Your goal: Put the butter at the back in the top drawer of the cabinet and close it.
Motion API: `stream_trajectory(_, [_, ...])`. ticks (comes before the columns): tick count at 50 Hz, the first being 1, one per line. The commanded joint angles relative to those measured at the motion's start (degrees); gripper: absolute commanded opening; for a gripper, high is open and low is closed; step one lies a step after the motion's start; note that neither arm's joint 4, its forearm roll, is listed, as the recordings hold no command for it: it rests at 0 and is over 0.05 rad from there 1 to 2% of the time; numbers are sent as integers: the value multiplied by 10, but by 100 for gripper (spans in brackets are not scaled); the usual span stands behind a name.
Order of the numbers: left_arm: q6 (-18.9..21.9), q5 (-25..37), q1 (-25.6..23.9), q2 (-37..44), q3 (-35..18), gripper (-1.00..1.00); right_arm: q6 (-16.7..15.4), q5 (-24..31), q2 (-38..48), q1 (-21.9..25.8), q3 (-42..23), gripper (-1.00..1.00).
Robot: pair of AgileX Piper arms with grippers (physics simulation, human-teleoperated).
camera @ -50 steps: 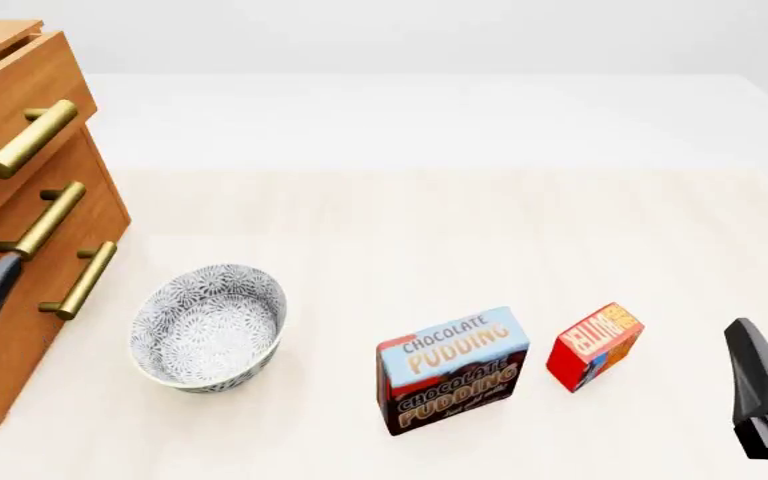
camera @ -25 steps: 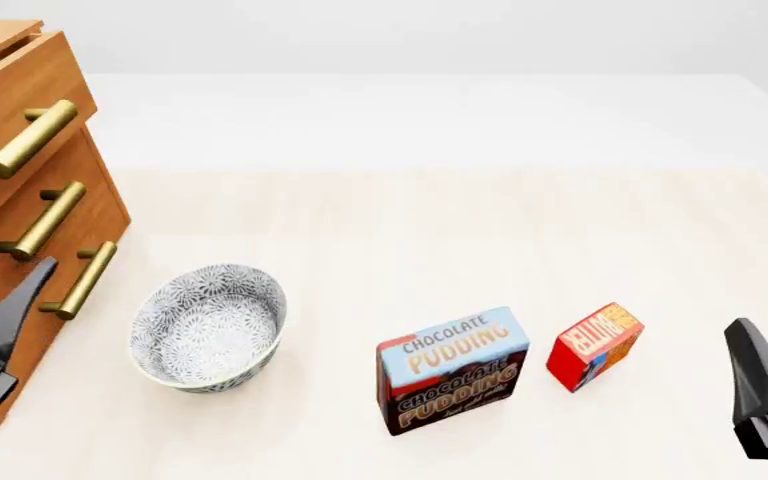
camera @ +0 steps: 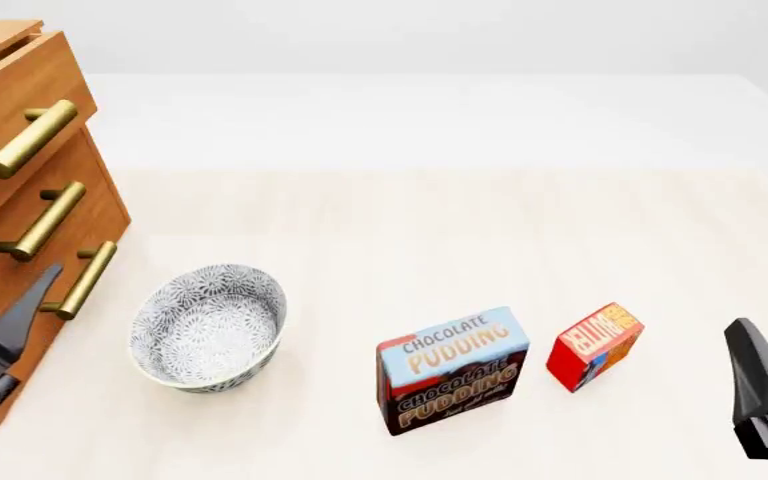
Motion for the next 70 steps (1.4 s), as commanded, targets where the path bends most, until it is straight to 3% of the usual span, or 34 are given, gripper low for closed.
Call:
stream_trajectory(1, [50,30,10,7,-24,100,0,0,0,0,0,100])
stream_trajectory(7, [76,34,4,5,-31,100,0,0,0,0,0,100])
stream_trajectory(33, [111,12,6,19,-19,100,0,0,0,0,0,100])
stream_trajectory(57, [157,-58,18,53,11,100,0,0,0,0,0,100])
stream_trajectory(62, [175,-89,26,62,36,100,0,0,0,0,0,100])
stream_trajectory(63, [197,-108,41,76,37,100,0,0,0,0,0,100])
stream_trajectory(70, [200,-99,43,78,25,100,0,0,0,0,0,100])
